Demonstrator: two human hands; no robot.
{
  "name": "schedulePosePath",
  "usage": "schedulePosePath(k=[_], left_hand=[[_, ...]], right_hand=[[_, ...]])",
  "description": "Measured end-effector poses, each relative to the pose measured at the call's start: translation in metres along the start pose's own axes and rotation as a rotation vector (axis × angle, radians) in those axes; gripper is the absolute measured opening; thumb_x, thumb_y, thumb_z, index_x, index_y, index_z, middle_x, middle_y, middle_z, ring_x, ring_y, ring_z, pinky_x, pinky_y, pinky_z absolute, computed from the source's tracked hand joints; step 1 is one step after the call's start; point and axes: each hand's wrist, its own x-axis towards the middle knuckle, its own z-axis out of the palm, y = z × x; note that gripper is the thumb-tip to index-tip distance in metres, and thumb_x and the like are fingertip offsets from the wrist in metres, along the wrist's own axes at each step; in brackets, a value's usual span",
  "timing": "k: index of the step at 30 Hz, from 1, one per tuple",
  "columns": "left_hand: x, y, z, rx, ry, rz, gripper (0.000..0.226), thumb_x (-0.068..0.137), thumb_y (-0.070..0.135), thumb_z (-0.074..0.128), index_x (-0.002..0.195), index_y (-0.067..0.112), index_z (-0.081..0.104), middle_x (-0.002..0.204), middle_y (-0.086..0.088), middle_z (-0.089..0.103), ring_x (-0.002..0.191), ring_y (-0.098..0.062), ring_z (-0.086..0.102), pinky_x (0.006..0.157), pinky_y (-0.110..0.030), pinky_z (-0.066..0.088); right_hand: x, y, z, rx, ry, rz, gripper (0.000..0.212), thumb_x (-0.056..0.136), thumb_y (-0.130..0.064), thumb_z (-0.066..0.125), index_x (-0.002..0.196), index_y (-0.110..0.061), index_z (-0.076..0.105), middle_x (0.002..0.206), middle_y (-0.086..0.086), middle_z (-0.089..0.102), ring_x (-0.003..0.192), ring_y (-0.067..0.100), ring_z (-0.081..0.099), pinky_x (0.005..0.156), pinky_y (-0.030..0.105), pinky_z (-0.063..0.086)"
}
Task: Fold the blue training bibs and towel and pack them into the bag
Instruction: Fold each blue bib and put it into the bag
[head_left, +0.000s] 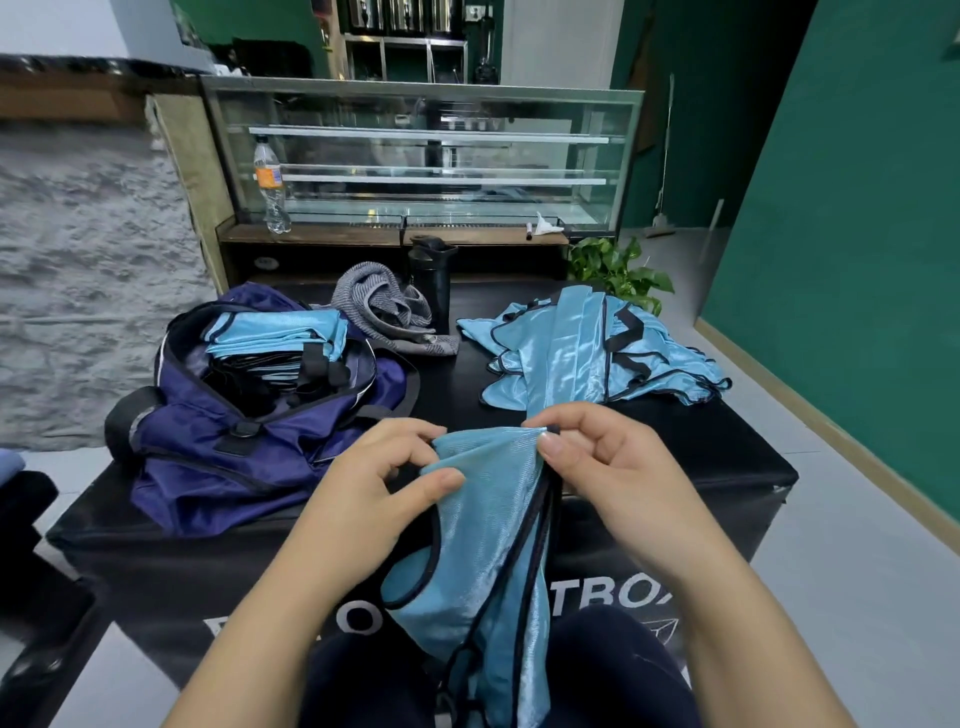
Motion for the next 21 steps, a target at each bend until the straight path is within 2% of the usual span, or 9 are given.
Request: schedulePosePath(k=[3, 5, 8, 11, 13, 14, 16, 19, 21], left_hand=[[-0.001, 0.002, 0.004, -0.185, -0.003, -0.013, 0.024, 0.063, 0.054, 0.065, 0.064, 0.030, 0.063, 0.098, 0.013, 0.068, 0.084, -0.004, 0.063, 0.077, -0.021, 0.047], [-0.001, 0.003, 0.006, -0.205, 0.019, -0.013, 0.024, 0.062, 0.054, 0.066, 0.063, 0.030, 0.063, 0.088, 0.009, 0.069, 0.074, -0.006, 0.061, 0.071, -0.020, 0.047], [0.002, 0.003, 0.000, -0.093, 0.046, 0.023, 0.028, 0.061, 0.057, 0.064, 0.064, 0.029, 0.063, 0.078, 0.005, 0.066, 0.065, -0.007, 0.056, 0.065, -0.018, 0.043], [0.016, 0.016, -0.015, 0.082, -0.012, 0.100, 0.031, 0.062, 0.057, 0.066, 0.069, 0.027, 0.063, 0.069, 0.002, 0.064, 0.060, -0.012, 0.053, 0.061, -0.025, 0.042], [0.032, 0.032, -0.030, 0.206, -0.028, 0.146, 0.025, 0.067, 0.046, 0.078, 0.069, 0.026, 0.062, 0.064, 0.002, 0.062, 0.059, -0.012, 0.053, 0.059, -0.024, 0.040], [0.042, 0.041, -0.038, 0.266, -0.034, 0.168, 0.022, 0.070, 0.037, 0.081, 0.067, 0.025, 0.063, 0.063, 0.001, 0.062, 0.061, -0.014, 0.054, 0.060, -0.024, 0.041], [0.058, 0.064, -0.049, 0.433, -0.054, 0.258, 0.017, 0.074, 0.027, 0.080, 0.066, 0.027, 0.065, 0.064, 0.005, 0.063, 0.067, -0.012, 0.055, 0.060, -0.018, 0.040], [0.075, 0.098, -0.054, 0.619, -0.063, 0.346, 0.010, 0.079, 0.032, 0.074, 0.078, 0.022, 0.071, 0.068, 0.009, 0.064, 0.066, -0.008, 0.054, 0.060, -0.011, 0.035], [0.083, 0.117, -0.056, 0.609, -0.020, 0.358, 0.011, 0.081, 0.034, 0.071, 0.079, 0.024, 0.070, 0.064, 0.010, 0.062, 0.062, 0.000, 0.054, 0.057, -0.011, 0.034]], right_hand=[[0.001, 0.000, -0.001, -0.018, 0.002, 0.016, 0.014, 0.092, -0.005, 0.055, 0.093, -0.014, 0.066, 0.071, -0.004, 0.070, 0.064, 0.000, 0.061, 0.063, 0.010, 0.044], [0.000, 0.000, -0.003, -0.021, -0.001, 0.031, 0.014, 0.092, -0.007, 0.056, 0.092, -0.015, 0.067, 0.076, -0.001, 0.072, 0.068, 0.003, 0.064, 0.066, 0.012, 0.046], [0.000, -0.004, -0.005, -0.029, -0.014, 0.060, 0.014, 0.093, -0.008, 0.056, 0.093, -0.014, 0.068, 0.080, 0.001, 0.073, 0.073, 0.007, 0.066, 0.071, 0.016, 0.049], [0.005, -0.016, -0.010, -0.130, -0.040, 0.077, 0.013, 0.093, -0.009, 0.058, 0.091, -0.017, 0.068, 0.075, -0.001, 0.069, 0.071, 0.011, 0.060, 0.076, 0.024, 0.046], [0.014, -0.031, -0.013, -0.325, -0.056, 0.087, 0.011, 0.091, -0.010, 0.061, 0.088, -0.020, 0.065, 0.067, 0.001, 0.060, 0.064, 0.014, 0.052, 0.071, 0.030, 0.043], [0.021, -0.039, -0.014, -0.447, -0.049, 0.080, 0.012, 0.090, -0.009, 0.063, 0.087, -0.020, 0.063, 0.066, 0.002, 0.056, 0.060, 0.013, 0.049, 0.066, 0.028, 0.042], [0.037, -0.057, -0.013, -0.678, -0.006, 0.030, 0.015, 0.086, -0.008, 0.061, 0.087, -0.023, 0.060, 0.074, -0.002, 0.061, 0.057, 0.016, 0.050, 0.057, 0.026, 0.041], [0.061, -0.084, -0.006, -1.036, 0.058, -0.103, 0.020, 0.084, -0.006, 0.054, 0.091, -0.024, 0.057, 0.094, -0.006, 0.063, 0.082, 0.019, 0.054, 0.062, 0.029, 0.038], [0.075, -0.102, -0.001, -1.248, 0.110, -0.203, 0.021, 0.083, 0.000, 0.050, 0.088, -0.019, 0.056, 0.088, -0.002, 0.058, 0.089, 0.021, 0.051, 0.065, 0.030, 0.032]])
